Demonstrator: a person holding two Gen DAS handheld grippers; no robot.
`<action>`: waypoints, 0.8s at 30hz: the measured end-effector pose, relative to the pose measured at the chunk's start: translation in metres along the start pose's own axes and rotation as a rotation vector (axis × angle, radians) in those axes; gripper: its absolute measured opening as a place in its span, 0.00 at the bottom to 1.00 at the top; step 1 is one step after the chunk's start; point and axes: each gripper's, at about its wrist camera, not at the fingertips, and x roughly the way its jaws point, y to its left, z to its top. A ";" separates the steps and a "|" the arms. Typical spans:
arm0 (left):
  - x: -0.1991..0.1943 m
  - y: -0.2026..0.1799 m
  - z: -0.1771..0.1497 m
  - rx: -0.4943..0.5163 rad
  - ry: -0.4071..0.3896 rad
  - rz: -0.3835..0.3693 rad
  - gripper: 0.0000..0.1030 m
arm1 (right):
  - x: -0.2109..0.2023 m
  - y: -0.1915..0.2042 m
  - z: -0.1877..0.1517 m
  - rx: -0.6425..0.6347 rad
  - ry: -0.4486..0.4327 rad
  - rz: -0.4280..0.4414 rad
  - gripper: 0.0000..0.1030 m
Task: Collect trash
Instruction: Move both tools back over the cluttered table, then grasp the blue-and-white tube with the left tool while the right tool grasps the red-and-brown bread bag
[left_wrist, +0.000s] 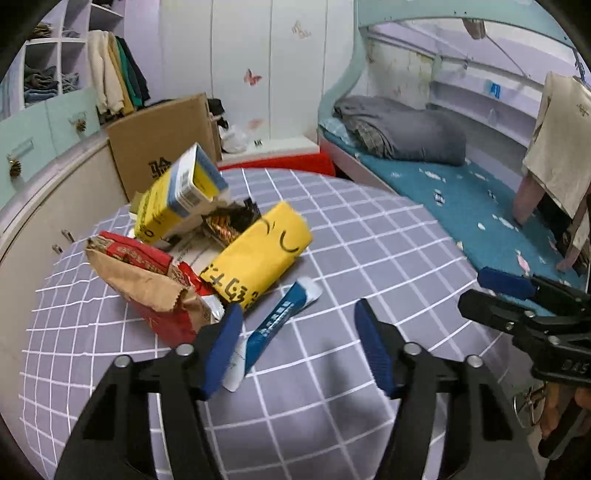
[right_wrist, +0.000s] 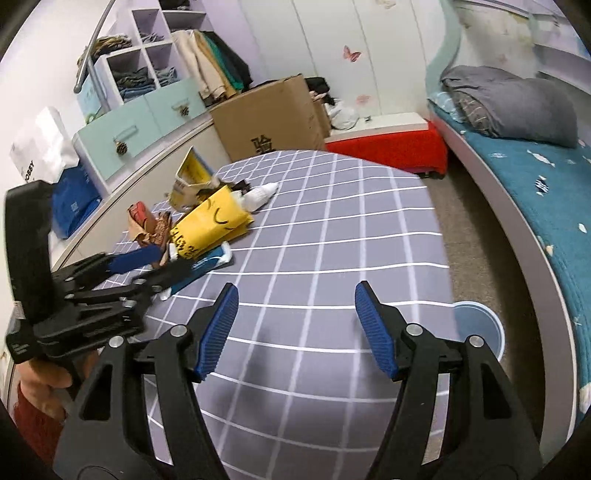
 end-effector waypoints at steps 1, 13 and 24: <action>0.002 0.002 -0.001 0.005 0.008 -0.001 0.56 | 0.002 0.001 0.000 -0.005 0.004 -0.001 0.63; 0.038 0.006 -0.003 0.069 0.122 0.013 0.47 | 0.027 0.011 0.006 -0.016 0.049 -0.020 0.63; 0.010 -0.004 -0.004 0.022 0.042 0.022 0.07 | 0.025 0.017 0.010 0.009 0.027 -0.022 0.63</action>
